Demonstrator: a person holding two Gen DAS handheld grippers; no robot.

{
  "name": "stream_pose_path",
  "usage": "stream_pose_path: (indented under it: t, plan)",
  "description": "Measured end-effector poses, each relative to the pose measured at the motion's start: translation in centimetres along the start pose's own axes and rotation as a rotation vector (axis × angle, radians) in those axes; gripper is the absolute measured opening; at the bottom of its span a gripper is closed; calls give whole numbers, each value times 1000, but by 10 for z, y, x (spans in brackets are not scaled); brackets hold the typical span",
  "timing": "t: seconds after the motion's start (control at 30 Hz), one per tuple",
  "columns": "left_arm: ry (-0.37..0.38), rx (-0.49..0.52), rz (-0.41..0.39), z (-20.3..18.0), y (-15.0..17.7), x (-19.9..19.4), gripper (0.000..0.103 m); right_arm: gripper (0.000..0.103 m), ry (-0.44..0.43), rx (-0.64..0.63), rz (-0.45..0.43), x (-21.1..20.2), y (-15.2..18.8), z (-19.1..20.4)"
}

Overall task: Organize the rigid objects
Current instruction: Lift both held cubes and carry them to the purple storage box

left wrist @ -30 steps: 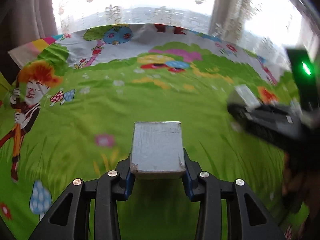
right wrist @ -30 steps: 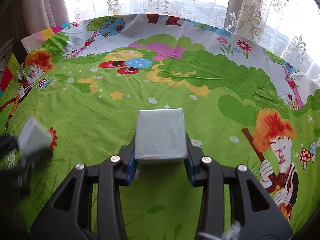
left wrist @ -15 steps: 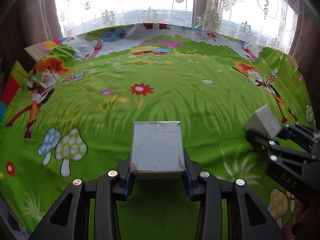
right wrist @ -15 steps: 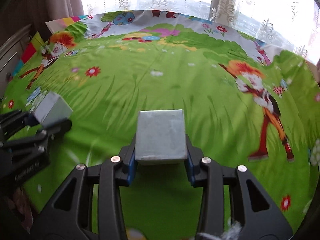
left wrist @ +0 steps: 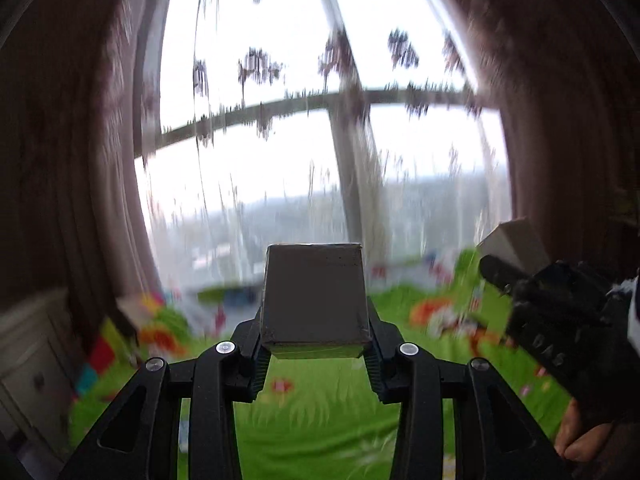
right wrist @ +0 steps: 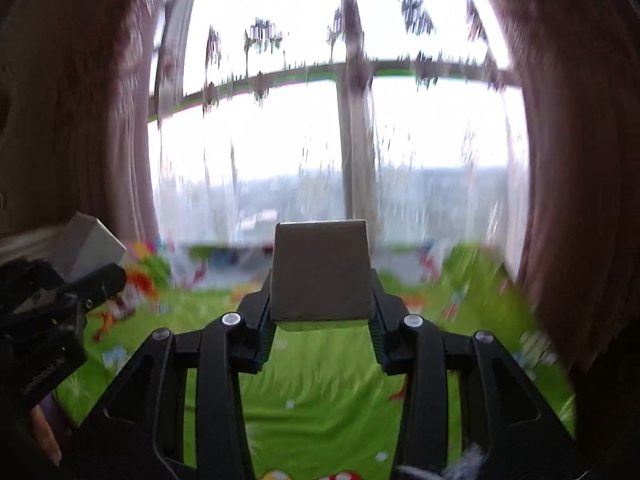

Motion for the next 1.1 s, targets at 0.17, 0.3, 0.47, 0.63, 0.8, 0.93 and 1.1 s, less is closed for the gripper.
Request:
stream_pose_path:
  t: [0.17,0.3,0.47,0.63,0.8,0.93,1.1]
  plan:
    - [1,82,-132,-14,-35,-26,41,44,-9,-30,-146,-30,-44,9]
    - [7,90,-143,-20,-36,-31,41,44,-35,-53,-193,-40,-59,23]
    - [-12,73,-124,-3,-29,-35,41,44,-66,-70,-197,-42,-59,33]
    - [-87,0,-62,42,-13,-39,41,44,-158,-77,-163,-42,-52,59]
    - [-176,-35,-23,85,2,-57,41,44,-289,-133,-165,-53,-49,108]
    - [-244,-45,-1,117,12,-78,41,44,-393,-160,-163,-60,-47,146]
    - [-323,-94,79,156,35,-97,41,44,-588,-182,-80,-61,-33,203]
Point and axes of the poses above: each gripper's, at about its wrist camera, not at the fingertips, and x roughly the way its jaws point, z to its left, y to its underside, the point moved 8 cm from there along x, roughly the way its jaws point, and after that the axes turned 10 degrees about -z, right-handed, at the moved point
